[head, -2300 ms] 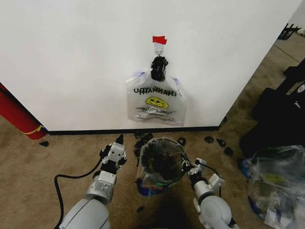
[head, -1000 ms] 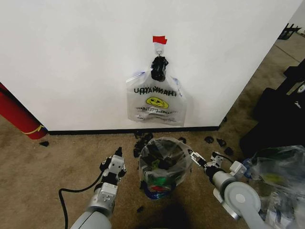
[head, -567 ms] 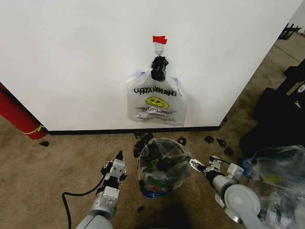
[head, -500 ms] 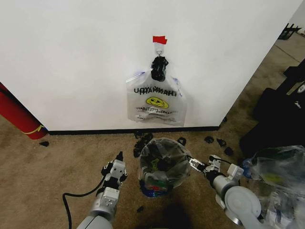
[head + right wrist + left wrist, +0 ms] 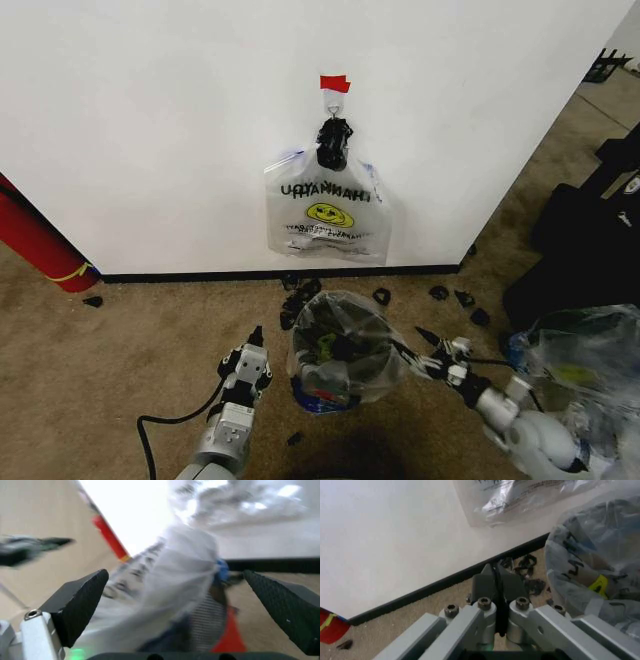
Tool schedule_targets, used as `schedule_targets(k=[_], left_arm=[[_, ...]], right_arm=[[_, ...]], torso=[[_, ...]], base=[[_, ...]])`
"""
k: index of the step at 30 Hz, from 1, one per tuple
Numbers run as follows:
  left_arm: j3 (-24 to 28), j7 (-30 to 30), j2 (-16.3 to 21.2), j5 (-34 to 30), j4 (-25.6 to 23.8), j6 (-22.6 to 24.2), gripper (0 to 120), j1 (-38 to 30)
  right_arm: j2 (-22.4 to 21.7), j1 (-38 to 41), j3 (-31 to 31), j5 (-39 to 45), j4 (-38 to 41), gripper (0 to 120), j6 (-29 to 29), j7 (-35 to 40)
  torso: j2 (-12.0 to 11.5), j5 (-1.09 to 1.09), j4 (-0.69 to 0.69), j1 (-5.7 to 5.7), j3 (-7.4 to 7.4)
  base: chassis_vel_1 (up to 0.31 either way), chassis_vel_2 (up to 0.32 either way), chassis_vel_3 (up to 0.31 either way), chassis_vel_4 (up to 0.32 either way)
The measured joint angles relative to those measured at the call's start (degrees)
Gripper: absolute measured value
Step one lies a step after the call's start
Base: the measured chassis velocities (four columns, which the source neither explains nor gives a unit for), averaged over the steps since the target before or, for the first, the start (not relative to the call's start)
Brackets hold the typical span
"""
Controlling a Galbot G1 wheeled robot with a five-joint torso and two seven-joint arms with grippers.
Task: Pick up the garbage bag from the wall and place it over the trash bin.
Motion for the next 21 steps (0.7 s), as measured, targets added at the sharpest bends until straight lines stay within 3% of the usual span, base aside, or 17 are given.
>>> schedule_targets(k=[5,12,14,17,18,21], left_arm=[[0.2,0.0,-0.5,0.4,0.4,-0.1,0,0.1],[0.7,0.3,-2.1,2.3,1.5,-0.6,0,1.1],[0.3,0.6,-2.9,1.8,1.7,-3.6,0,1.4],[-3.4,3.0,-6.2,-1.0,2.2,-13.2,0,-0.2],[-3.4,3.0,-6.2,-1.0,2.2,-13.2,0,-0.2],[-9.5,10.6,-10.2,-2.0,3.3,-26.5,11,-2.7]], right_arm=[[0.0,0.3,0.0,3.2,-1.3,100,1.2,-2.3],[0.4,2.0,-1.8,14.7,-3.8,100,2.7,-2.7],[0.5,1.7,-2.4,16.6,-2.2,100,4.8,-1.2],[1.6,-0.8,-3.9,14.2,9.9,100,14.2,18.6],[1.6,-0.8,-3.9,14.2,9.9,100,14.2,18.6],[3.8,-4.2,-2.5,-2.9,25.6,100,16.7,40.3]], torso=[[0.0,0.00,-0.01,0.00,0.00],[0.0,0.00,0.01,0.00,0.00],[0.0,0.01,0.00,0.00,0.00],[0.0,-0.01,0.00,0.00,0.00],[0.0,-0.01,0.00,0.00,0.00],[0.0,-0.04,0.03,0.00,0.00]], base=[[0.000,0.000,0.000,0.000],[0.000,0.000,0.000,0.000],[0.000,0.000,0.000,0.000],[0.000,0.000,0.000,0.000],[0.000,0.000,0.000,0.000],[0.000,0.000,0.000,0.000]])
